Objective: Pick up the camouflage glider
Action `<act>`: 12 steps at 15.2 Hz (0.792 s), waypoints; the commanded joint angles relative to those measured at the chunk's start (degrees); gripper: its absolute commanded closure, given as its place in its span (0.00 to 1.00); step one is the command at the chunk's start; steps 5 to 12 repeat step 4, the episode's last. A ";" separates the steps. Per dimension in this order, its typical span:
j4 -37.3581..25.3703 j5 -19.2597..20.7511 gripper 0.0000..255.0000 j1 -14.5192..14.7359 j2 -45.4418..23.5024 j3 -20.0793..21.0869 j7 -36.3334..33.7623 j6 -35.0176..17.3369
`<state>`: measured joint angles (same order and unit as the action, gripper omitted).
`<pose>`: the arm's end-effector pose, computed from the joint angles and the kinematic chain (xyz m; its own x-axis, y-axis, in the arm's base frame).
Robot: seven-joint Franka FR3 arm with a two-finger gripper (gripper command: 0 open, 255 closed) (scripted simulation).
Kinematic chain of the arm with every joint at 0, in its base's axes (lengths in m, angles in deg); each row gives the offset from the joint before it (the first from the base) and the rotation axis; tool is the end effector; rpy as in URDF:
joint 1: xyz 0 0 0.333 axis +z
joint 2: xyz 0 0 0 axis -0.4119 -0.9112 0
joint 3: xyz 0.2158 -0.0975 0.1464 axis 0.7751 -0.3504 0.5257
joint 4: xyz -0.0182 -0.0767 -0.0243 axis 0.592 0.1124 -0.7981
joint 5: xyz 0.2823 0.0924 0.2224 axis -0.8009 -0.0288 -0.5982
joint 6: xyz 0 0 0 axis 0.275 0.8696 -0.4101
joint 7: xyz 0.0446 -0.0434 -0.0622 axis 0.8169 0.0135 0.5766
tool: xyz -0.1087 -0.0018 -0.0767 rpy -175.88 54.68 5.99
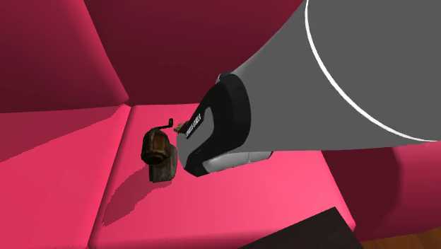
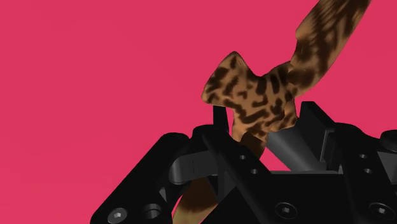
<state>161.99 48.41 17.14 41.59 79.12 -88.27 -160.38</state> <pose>0.4728 0.0203 0.1498 0.5214 -0.8519 -0.0496 -0.8523 -0.5170 -0.0791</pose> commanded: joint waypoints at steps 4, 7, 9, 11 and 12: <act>0.04 -0.30 1.00 -0.22 2.46 0.19 0.09 2.43; 0.04 -0.30 1.00 -0.22 2.46 0.19 0.09 2.43; 0.04 -0.30 1.00 -0.22 2.46 0.19 0.09 2.43; 0.04 -0.30 1.00 -0.22 2.46 0.19 0.09 2.43; 0.04 -0.30 1.00 -0.22 2.46 0.19 0.09 2.43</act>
